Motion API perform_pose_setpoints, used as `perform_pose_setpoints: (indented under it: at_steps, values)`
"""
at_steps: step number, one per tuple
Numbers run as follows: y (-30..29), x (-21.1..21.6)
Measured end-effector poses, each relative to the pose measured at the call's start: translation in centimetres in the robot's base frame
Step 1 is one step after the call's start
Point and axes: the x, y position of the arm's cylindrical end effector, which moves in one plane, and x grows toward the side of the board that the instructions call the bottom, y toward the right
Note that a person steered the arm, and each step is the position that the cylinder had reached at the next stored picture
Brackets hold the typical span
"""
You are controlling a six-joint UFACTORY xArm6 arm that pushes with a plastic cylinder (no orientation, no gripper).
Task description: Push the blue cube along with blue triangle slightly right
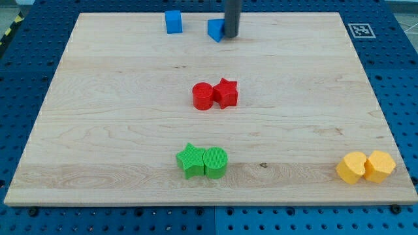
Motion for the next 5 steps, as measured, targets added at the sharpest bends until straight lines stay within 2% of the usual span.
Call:
perform_pose_setpoints:
  at_steps: [1,2,3,4,5]
  values:
    - [-4.3,-0.5]
    - [-3.3,0.1]
    - [-2.6,3.3]
    - [-8.5,3.9]
    - [-15.2,1.2]
